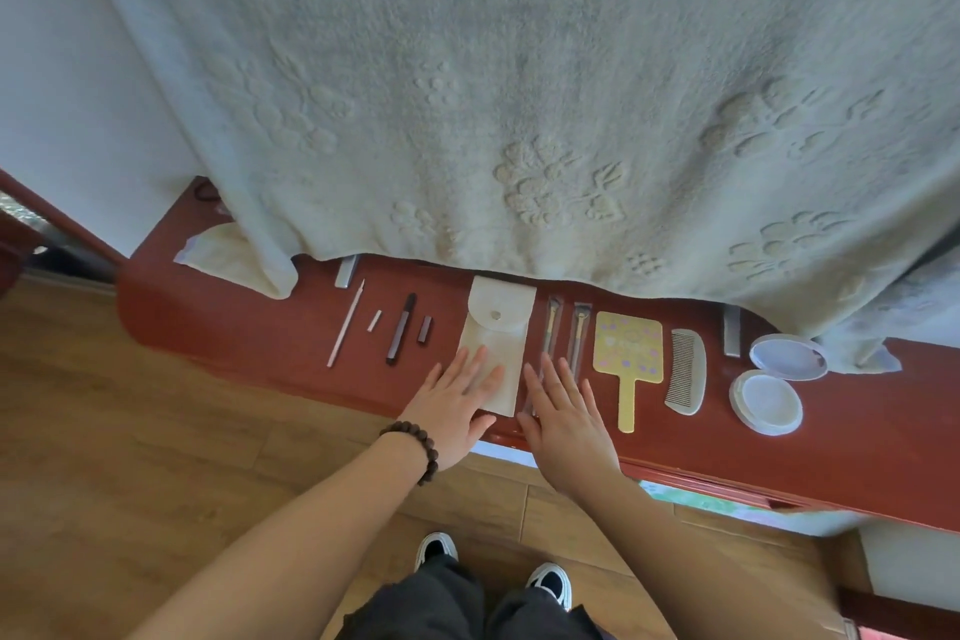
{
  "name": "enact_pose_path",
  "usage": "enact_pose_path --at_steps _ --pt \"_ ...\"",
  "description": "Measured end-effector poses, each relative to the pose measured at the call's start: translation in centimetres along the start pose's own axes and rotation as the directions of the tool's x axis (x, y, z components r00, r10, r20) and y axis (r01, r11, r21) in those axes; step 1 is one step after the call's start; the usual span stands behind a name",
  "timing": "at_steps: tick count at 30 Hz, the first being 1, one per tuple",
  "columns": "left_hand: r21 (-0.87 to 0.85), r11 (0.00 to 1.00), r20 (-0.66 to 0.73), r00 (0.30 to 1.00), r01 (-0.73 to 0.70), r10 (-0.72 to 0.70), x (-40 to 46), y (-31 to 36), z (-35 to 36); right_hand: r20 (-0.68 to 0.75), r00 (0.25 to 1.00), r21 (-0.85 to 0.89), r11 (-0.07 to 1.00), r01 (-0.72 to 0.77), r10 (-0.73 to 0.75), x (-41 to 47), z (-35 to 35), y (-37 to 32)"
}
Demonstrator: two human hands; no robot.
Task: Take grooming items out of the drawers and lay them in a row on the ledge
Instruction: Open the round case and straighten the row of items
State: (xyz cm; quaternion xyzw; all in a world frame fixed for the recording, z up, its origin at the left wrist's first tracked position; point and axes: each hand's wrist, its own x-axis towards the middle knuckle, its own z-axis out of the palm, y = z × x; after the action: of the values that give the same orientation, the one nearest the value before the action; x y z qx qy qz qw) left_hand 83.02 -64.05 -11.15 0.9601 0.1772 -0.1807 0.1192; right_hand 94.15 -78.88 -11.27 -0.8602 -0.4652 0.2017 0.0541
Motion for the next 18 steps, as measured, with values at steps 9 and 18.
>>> enact_pose_path --at_steps 9,18 --pt "-0.252 0.949 -0.379 0.883 0.191 -0.279 -3.8 -5.8 -0.8 0.018 0.998 -0.009 0.998 0.057 -0.057 2.4 -0.9 -5.6" --pt "-0.147 0.961 -0.22 0.94 0.233 -0.262 -3.1 -14.8 -1.3 -0.013 0.999 0.052 0.998 -0.038 0.039 8.3 1.8 -16.8"
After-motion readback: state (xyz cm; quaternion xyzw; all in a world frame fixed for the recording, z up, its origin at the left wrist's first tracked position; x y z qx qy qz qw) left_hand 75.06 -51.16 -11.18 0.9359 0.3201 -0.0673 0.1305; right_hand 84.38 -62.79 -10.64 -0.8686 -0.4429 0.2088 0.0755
